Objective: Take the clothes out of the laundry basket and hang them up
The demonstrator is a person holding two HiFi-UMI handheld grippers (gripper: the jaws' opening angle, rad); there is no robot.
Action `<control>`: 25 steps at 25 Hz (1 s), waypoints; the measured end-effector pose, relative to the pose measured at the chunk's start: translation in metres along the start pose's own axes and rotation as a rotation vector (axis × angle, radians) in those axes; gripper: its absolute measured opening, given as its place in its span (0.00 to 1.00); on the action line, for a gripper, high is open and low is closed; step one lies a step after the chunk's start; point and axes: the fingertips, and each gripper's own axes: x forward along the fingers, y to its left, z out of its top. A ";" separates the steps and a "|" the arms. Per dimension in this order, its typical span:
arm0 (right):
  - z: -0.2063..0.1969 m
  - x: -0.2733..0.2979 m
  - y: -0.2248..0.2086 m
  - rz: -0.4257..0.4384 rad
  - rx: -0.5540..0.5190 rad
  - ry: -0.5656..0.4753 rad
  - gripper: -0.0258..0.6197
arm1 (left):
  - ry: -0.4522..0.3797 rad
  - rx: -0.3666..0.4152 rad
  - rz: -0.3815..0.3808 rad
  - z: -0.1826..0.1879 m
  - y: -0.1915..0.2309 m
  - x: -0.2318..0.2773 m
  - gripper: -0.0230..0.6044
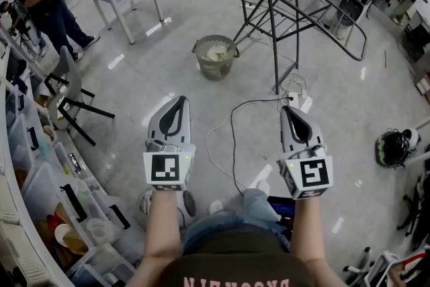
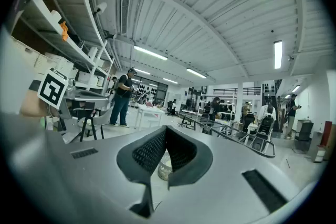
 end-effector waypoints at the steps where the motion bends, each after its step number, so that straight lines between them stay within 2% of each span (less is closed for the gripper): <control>1: 0.002 0.001 0.002 0.002 -0.008 -0.008 0.04 | 0.006 0.003 -0.017 0.001 -0.001 0.000 0.03; 4: 0.005 0.003 0.005 -0.010 -0.004 -0.012 0.04 | 0.019 0.001 -0.044 0.002 -0.003 -0.001 0.03; 7: 0.006 0.001 0.004 -0.052 0.043 0.018 0.04 | 0.013 0.001 -0.004 -0.003 0.006 -0.004 0.03; 10: 0.005 0.000 0.013 -0.030 0.084 0.018 0.07 | 0.022 -0.022 0.023 -0.008 0.015 -0.011 0.04; 11: 0.004 0.001 0.018 -0.008 0.101 0.013 0.23 | 0.025 -0.037 0.024 -0.009 0.017 -0.014 0.10; 12: 0.004 0.002 0.023 0.013 0.120 0.001 0.48 | 0.030 -0.054 0.022 -0.011 0.020 -0.015 0.33; 13: 0.005 0.003 0.027 0.022 0.139 -0.012 0.68 | 0.034 -0.071 0.025 -0.013 0.023 -0.016 0.70; 14: 0.005 0.004 0.029 0.021 0.150 -0.021 0.79 | 0.039 -0.083 0.039 -0.014 0.028 -0.016 0.86; 15: 0.006 0.005 0.031 0.012 0.151 -0.023 0.87 | 0.046 -0.092 0.058 -0.016 0.033 -0.016 0.89; 17: 0.004 0.008 0.033 -0.005 0.123 0.001 0.93 | 0.061 -0.106 0.086 -0.019 0.040 -0.015 0.94; 20: 0.002 0.018 0.031 0.004 0.095 0.006 0.93 | 0.081 -0.109 0.094 -0.023 0.043 -0.009 0.95; 25: -0.006 0.051 0.018 0.054 0.143 -0.007 0.93 | 0.109 -0.105 0.105 -0.035 0.050 0.017 0.95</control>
